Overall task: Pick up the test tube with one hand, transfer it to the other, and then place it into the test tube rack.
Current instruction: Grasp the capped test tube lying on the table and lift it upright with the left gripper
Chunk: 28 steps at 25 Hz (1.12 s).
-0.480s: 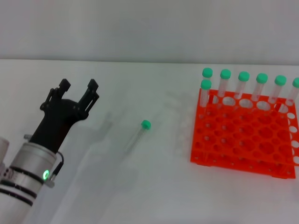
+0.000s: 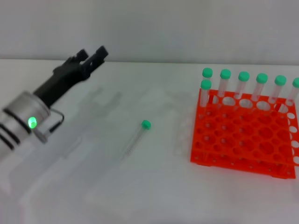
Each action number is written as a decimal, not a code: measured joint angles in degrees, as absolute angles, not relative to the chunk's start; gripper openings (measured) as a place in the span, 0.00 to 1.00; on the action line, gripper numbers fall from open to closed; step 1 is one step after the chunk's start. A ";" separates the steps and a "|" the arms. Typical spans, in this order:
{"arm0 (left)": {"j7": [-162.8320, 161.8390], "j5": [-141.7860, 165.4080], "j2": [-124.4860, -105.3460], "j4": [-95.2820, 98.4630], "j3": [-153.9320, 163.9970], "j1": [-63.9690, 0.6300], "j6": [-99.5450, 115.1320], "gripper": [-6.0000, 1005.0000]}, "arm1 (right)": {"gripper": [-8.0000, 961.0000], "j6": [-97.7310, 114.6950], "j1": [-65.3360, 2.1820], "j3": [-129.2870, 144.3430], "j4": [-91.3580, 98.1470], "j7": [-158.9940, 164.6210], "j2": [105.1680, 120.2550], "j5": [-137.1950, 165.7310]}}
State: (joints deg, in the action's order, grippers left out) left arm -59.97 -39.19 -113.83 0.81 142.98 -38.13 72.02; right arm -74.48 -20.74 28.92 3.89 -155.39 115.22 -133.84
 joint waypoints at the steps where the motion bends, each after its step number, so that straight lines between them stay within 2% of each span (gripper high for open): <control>1: -64.48 -36.15 -112.60 -0.59 143.00 -39.94 72.21 0.82 | 0.89 -74.49 -20.74 28.91 3.97 -155.39 115.22 -133.85; 2: -68.58 -33.29 -111.35 -1.93 143.04 -41.69 72.36 0.82 | 0.89 -74.50 -20.74 28.91 4.07 -155.39 115.22 -133.85; 3: -68.58 -33.29 -111.35 -1.93 143.04 -41.69 72.36 0.82 | 0.89 -74.48 -20.74 28.91 4.22 -155.39 115.22 -133.86; 4: -77.13 -27.14 -109.24 -5.05 143.48 -45.34 72.69 0.82 | 0.89 -74.42 -20.71 28.91 4.38 -155.39 115.22 -133.86; 7: -86.45 -21.75 -107.92 -10.22 147.57 -50.07 74.11 0.82 | 0.89 -74.37 -20.68 28.91 4.51 -155.39 115.22 -133.86; 10: -95.55 -21.22 -107.68 -16.18 157.81 -54.23 75.86 0.82 | 0.89 -74.34 -20.71 28.91 4.73 -155.39 115.22 -133.86; 15: -110.55 -7.95 -108.32 -24.89 163.34 -62.03 77.51 0.82 | 0.89 -74.08 -20.79 28.91 5.22 -155.39 115.23 -133.85; 21: -122.74 12.46 -109.37 -26.68 163.21 -70.86 78.60 0.81 | 0.89 -73.96 -20.74 28.14 5.22 -155.33 115.23 -133.88; 26: -130.65 27.99 -113.08 -26.88 163.13 -77.67 78.39 0.80 | 0.89 -73.90 -20.79 28.11 5.22 -155.04 115.22 -133.92; 28: -130.65 27.99 -113.08 -26.88 163.13 -77.67 78.39 0.79 | 0.89 -73.90 -20.81 28.11 5.20 -155.04 115.24 -133.93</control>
